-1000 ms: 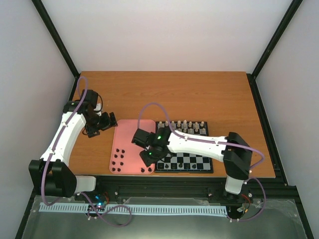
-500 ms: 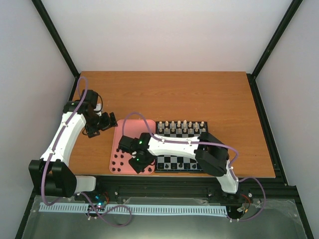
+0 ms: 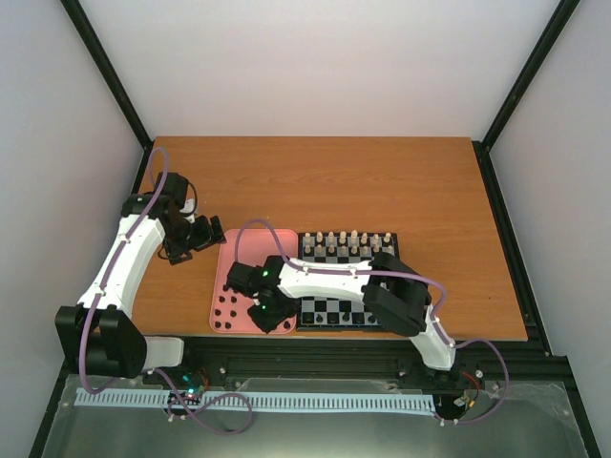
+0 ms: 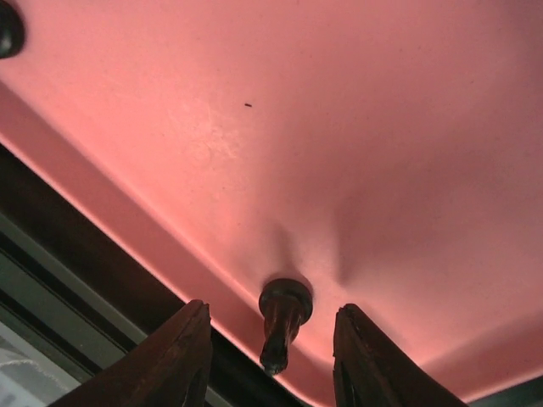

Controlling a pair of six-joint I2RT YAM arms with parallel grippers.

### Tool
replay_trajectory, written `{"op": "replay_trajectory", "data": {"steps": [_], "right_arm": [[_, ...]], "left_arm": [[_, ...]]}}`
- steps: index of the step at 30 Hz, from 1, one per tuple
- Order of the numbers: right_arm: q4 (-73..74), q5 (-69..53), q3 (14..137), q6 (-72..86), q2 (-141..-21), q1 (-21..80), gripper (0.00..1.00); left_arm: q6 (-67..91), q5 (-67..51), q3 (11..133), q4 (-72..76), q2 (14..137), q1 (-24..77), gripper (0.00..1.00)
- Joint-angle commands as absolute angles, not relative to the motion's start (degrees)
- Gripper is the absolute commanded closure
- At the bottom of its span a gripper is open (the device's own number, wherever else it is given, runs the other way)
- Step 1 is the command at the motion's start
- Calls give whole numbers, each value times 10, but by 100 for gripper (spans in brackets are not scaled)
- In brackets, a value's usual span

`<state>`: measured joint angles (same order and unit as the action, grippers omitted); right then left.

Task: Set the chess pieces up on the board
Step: Pick up the chess piece from the storage box.

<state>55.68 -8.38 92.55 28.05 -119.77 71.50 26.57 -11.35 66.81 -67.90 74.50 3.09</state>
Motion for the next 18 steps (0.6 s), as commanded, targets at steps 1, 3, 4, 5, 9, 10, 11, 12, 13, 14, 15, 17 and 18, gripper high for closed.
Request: {"op": "replay_trajectory", "data": {"steps": [1,3,4,5,9,10,11,12,13,14,15,17,18], "right_arm": [[560,-93,939,277,-1216,710,60],[561,-93,939,278,-1219,709,61],[561,-94,940,278,-1219,708,62],[561,-93,940,279,-1219,707,65],[562,-91,940,278,-1221,704,71],[563,-90,939,279,-1222,704,72],[565,-90,940,279,-1222,704,74],[566,-90,941,278,-1223,704,76],[566,-90,940,278,-1223,704,77],[566,-90,940,278,-1222,704,79],[567,-88,939,278,-1221,704,81],[567,-89,938,278,-1221,704,84],[567,-89,938,277,-1221,704,86]], "left_arm": [[252,-124,670,-677,747,28,0],[252,-125,672,-677,749,29,0],[252,-125,673,-678,750,28,0],[252,-125,673,-678,749,28,0],[252,-126,673,-676,750,29,0],[252,-126,672,-676,750,28,0],[252,-126,672,-676,750,29,0],[252,-126,672,-676,750,29,0],[253,-126,671,-676,750,28,0],[252,-126,671,-676,750,28,0],[252,-126,671,-676,750,29,0],[252,-126,671,-676,749,29,0],[252,-125,671,-677,748,28,0]]}}
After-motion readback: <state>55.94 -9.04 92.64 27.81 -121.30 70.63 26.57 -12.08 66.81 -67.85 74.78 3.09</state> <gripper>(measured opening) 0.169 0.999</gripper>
